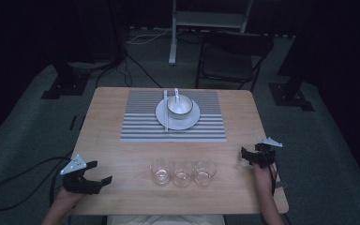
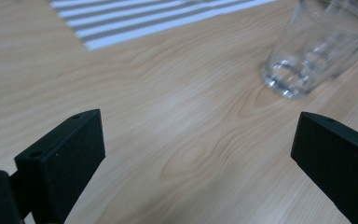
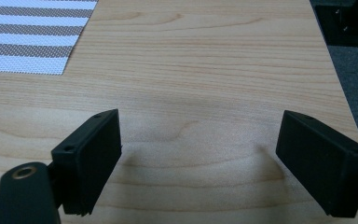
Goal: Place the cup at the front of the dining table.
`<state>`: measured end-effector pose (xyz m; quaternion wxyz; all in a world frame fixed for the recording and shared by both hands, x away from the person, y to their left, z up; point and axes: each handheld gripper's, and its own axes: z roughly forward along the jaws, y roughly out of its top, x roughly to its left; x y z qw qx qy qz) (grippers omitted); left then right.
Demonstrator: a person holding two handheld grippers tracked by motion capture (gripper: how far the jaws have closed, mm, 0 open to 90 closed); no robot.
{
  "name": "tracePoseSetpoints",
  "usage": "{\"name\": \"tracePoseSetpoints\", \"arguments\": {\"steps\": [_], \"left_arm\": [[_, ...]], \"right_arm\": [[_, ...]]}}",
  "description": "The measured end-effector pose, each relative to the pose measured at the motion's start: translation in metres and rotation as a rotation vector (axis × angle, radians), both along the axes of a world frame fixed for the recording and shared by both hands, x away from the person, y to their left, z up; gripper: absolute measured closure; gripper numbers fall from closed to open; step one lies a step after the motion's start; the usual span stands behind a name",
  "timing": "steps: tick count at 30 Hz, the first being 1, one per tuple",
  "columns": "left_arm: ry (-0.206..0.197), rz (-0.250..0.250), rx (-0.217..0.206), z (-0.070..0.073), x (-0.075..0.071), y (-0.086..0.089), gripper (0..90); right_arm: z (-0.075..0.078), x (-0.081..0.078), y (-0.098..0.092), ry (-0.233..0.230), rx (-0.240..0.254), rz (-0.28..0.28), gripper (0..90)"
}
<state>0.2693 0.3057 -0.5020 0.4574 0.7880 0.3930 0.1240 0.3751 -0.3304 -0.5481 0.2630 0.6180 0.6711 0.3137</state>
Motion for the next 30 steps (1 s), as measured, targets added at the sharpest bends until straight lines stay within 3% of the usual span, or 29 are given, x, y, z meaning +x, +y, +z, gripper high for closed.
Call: {"name": "tracePoseSetpoints", "arguments": {"steps": [6, 12, 16, 20, 23, 29, 30], "left_arm": [[-0.032, -0.082, -0.003, 0.016, 0.012, -0.025, 3.3], [-0.076, -0.126, -0.012, 0.034, 0.021, -0.044, 3.3], [-0.097, -0.166, 0.016, 0.043, 0.026, -0.059, 3.3], [-0.131, -0.171, 0.003, 0.053, 0.030, -0.069, 3.3], [-0.150, -0.202, 0.004, 0.061, 0.031, -0.081, 3.3], [-0.164, -0.250, -0.008, 0.072, 0.037, -0.103, 3.3], [-0.171, -0.270, 0.006, 0.075, 0.039, -0.112, 3.3]], "right_arm": [[0.000, 0.000, -0.001, 0.000, 0.007, -0.001, 13.5], [0.000, 0.000, -0.001, 0.004, 0.006, -0.002, 13.5], [0.000, 0.000, -0.001, 0.002, 0.008, -0.001, 13.5], [0.000, 0.000, -0.001, 0.001, 0.008, 0.001, 13.5], [0.000, 0.000, -0.001, 0.002, 0.007, 0.000, 13.5], [0.000, 0.000, -0.001, 0.001, 0.010, 0.001, 13.5], [0.000, 0.000, -0.001, 0.001, 0.011, 0.001, 13.5]]}}
